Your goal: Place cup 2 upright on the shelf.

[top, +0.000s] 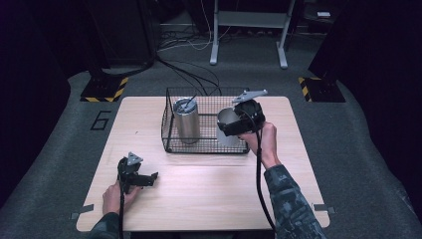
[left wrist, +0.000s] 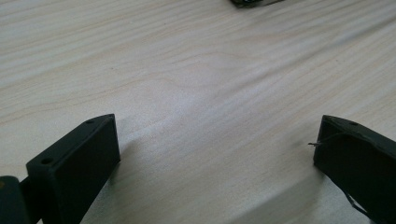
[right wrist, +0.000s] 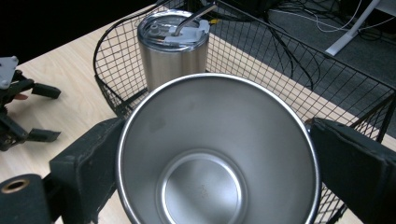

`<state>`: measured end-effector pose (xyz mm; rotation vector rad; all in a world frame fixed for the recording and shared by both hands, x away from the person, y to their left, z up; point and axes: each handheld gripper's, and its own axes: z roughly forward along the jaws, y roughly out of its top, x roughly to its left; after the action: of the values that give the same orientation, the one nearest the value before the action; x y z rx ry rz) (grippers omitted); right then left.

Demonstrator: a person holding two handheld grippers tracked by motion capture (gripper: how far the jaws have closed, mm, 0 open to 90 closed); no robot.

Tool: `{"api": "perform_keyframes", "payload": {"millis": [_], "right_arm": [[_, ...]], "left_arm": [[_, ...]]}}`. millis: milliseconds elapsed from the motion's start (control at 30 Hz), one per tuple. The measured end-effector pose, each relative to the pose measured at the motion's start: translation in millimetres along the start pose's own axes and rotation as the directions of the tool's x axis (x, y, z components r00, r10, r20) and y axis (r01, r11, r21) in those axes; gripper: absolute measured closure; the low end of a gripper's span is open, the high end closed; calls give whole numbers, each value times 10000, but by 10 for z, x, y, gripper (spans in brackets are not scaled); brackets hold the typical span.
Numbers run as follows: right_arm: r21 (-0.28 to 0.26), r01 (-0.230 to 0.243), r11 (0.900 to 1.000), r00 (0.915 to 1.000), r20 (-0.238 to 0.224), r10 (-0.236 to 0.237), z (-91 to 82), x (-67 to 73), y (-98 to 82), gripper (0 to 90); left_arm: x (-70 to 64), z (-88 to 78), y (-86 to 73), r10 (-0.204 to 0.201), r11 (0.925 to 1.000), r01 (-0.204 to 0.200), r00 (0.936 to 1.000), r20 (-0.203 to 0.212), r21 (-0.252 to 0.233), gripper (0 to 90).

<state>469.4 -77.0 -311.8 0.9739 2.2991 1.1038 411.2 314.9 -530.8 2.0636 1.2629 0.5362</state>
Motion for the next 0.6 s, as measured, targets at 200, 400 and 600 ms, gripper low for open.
{"api": "perform_keyframes", "payload": {"millis": [200,400,600], "right_arm": [[130,-70,9999,9999,90,69,101,-41,81,57],[185,-144,9997,9998,156,141,220,-59,114,57],[209,-203,9996,9993,304,196,309,-77,147,57]], "left_arm": [[1,0,0,10,10000,-10,10000,0,9,1],[2,-1,1,34,10000,-34,10000,4,15,1],[0,0,0,-6,10000,6,10000,1,-1,1]]}}
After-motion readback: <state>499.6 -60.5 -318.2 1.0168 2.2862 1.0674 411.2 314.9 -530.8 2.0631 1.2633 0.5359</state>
